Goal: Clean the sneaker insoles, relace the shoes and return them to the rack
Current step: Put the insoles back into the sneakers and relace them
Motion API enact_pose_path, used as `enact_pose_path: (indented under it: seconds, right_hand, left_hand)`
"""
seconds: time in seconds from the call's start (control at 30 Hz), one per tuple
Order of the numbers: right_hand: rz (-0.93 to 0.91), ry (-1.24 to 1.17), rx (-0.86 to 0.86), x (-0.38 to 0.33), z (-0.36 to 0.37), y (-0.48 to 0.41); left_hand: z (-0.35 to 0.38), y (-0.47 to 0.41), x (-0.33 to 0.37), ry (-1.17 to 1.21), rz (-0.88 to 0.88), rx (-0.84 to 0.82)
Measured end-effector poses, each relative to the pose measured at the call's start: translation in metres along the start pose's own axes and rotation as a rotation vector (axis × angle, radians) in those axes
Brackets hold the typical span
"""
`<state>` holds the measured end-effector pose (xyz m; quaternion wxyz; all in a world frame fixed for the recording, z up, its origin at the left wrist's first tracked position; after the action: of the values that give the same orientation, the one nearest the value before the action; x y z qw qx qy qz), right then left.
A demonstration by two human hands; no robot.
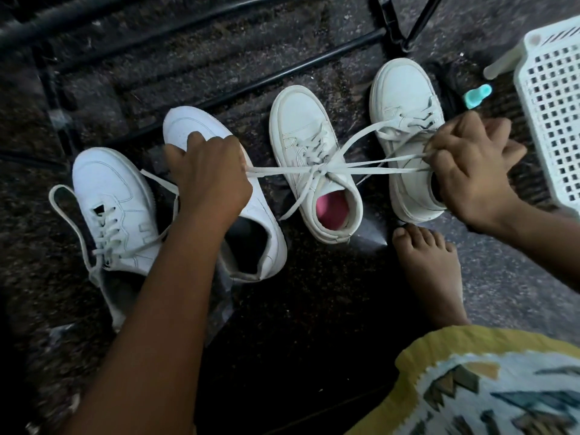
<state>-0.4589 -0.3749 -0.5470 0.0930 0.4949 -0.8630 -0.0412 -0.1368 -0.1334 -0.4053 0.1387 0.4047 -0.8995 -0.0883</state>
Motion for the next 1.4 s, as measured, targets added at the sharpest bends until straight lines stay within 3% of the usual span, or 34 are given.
enact_pose_path:
  seconds: [0.03,0.07,0.13,0.27,0.53,0.63,0.73,0.87,0.93,1.0,1.13,1.4]
  right_hand:
    - [0.082,0.034,-0.009,-0.035,-0.069,-0.013]
    - [0.147,-0.102,0.007,-0.064,-0.113,-0.016]
    - [0.148,-0.202,0.124,-0.081,-0.175,-0.024]
    - [0.164,-0.158,-0.013,-0.079,-0.156,-0.019]
    - [0.112,-0.124,0.004,-0.085,-0.165,-0.017]
    - [0.145,-0.153,0.021,-0.087,-0.170,-0.015]
    - [0.186,-0.176,0.031,-0.090,-0.174,-0.017]
    - [0.253,-0.243,0.055,-0.098,-0.186,-0.029]
    - [0.192,-0.313,0.105,-0.116,-0.199,-0.036]
    - [0.001,-0.412,0.120,-0.145,-0.212,-0.044]
    - [-0.309,-0.602,-0.053,-0.219,-0.228,-0.044]
    - [-0.345,-0.734,-0.143,-0.280,-0.199,-0.082]
  left_hand:
    - [0.002,0.001,0.001,-0.056,0.013,0.008]
    - [0.004,0.002,0.002,-0.097,0.027,0.019]
    - [0.005,0.003,0.004,-0.140,0.042,0.043]
    - [0.006,0.003,0.005,-0.141,0.055,0.084]
    - [0.010,-0.001,0.001,-0.080,0.071,0.085]
    - [0.005,-0.008,-0.017,0.149,0.137,0.016]
    - [-0.022,-0.010,-0.049,0.519,0.068,-0.034]
    - [-0.062,0.012,-0.078,0.511,0.104,-0.034]
    - [-0.074,0.035,-0.088,0.418,0.139,-0.065]
    - [-0.078,0.062,-0.096,0.412,0.142,-0.088]
    - [-0.060,0.101,-0.107,0.515,0.065,-0.110]
    - [-0.009,0.089,-0.095,0.831,-0.188,-0.129]
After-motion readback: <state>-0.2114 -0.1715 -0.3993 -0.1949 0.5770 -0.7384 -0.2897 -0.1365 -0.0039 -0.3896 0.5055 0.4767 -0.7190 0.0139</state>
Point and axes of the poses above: each hand's wrist, its own y-axis away from the middle knuckle, its own z-axis out of the palm, x = y × z, the point moved 5 cm from there along -y, towards the middle knuckle, and after that the axes turned 8 degrees about y, right-handed, at the moved point
